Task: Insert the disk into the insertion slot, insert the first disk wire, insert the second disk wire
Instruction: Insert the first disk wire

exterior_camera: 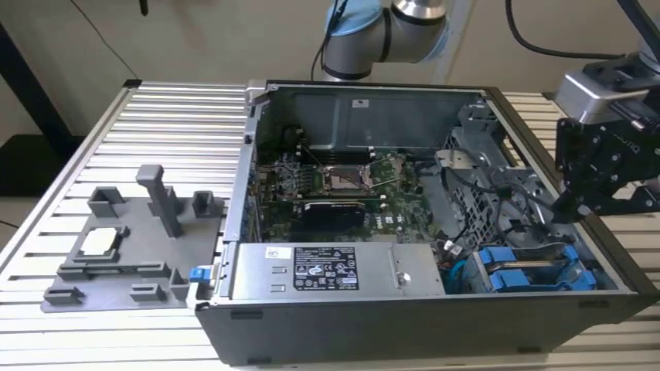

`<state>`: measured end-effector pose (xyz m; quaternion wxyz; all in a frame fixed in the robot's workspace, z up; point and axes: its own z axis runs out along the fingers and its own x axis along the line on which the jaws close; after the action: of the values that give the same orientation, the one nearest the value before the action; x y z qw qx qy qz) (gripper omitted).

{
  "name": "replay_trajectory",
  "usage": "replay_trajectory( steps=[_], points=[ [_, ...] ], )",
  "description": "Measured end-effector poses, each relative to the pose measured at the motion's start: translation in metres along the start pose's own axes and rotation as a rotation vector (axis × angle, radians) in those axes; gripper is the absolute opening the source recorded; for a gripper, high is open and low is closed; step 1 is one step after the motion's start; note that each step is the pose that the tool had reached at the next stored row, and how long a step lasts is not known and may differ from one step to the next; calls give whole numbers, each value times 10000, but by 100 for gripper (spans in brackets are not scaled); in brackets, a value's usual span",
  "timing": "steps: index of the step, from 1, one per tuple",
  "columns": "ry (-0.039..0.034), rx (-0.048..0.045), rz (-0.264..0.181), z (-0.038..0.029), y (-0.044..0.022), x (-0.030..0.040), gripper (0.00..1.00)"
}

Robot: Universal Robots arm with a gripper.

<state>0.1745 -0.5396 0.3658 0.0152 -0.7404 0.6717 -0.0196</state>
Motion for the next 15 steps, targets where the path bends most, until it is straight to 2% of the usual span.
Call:
replay_trajectory(
  steps=[7,10,15],
  points=[
    [4,0,85,22,105,31,19],
    [10,-2,203,36,110,62,19],
    [19,-3,361,51,121,161,19]
  ],
)
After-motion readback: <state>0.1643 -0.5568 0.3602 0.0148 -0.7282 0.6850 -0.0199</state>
